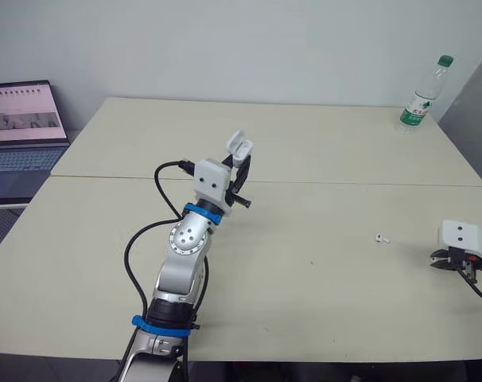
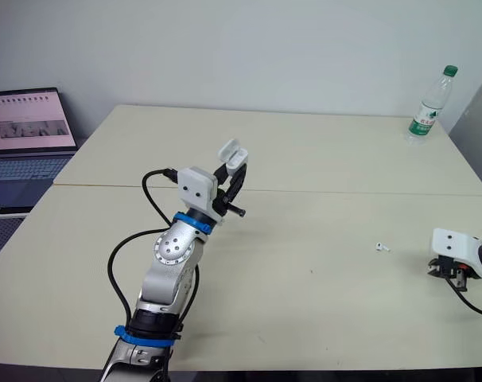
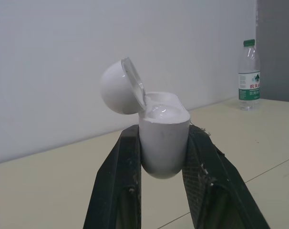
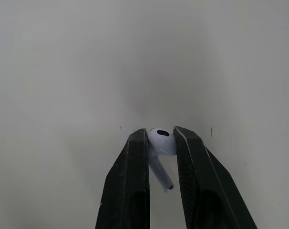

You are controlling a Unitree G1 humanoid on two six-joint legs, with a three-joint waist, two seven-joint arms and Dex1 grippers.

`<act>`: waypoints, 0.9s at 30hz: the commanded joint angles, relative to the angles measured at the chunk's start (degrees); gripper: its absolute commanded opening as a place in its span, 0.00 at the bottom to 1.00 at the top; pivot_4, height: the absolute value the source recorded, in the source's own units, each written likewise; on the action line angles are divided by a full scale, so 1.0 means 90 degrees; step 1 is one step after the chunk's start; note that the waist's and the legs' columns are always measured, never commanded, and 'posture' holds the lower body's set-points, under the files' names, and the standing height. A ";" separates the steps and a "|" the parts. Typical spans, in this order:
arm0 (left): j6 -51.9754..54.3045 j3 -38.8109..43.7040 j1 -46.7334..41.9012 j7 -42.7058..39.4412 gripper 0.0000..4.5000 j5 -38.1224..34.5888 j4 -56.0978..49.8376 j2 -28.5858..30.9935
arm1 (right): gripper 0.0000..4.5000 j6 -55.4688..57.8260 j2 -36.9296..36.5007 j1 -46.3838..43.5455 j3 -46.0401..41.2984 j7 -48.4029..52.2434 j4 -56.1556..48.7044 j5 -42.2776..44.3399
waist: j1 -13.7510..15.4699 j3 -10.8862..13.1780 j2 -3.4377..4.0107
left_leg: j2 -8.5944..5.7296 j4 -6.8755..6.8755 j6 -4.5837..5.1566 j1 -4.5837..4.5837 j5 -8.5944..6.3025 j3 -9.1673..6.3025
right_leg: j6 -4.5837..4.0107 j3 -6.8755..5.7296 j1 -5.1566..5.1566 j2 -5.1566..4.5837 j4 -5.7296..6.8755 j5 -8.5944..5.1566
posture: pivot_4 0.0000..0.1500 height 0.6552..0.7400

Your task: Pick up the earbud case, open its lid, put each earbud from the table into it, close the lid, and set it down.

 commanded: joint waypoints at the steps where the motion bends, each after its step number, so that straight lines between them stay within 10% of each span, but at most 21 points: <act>1: -0.0108 -0.0022 0.0057 -0.0015 0.17 0.0035 -0.0351 0.0045 | 0.09 -0.0069 -0.0155 0.0010 0.0017 0.0061 0.0109 -0.0166 | -0.0003 0.0000 0.0000 | 0.0000 0.0000 0.0000 0.0000 0.0000 0.0000 | 0.0000 0.0000 0.0000 0.0000 0.0000 0.0000 | 1.00 1.00; 25: 0.0048 -0.0101 0.0100 -0.0043 0.17 -0.0017 -0.0468 0.0065 | 0.09 -0.0442 -0.0156 -0.0056 0.0246 0.0102 0.0874 -0.0751 | 0.0011 -0.0001 0.0000 | -0.0006 0.0006 0.0000 0.0001 0.0000 -0.0001 | 0.0007 0.0000 0.0008 -0.0005 -0.0002 0.0004 | 1.00 1.00; 27: 0.0065 -0.0105 0.0095 -0.0049 0.17 -0.0026 -0.0479 0.0066 | 0.25 -0.0430 -0.0100 -0.0102 0.0243 0.0085 0.0906 -0.0722 | 0.0011 -0.0001 0.0000 | -0.0006 0.0006 0.0000 0.0001 0.0000 0.0000 | 0.0008 0.0000 0.0008 -0.0005 -0.0002 0.0004 | 1.00 1.00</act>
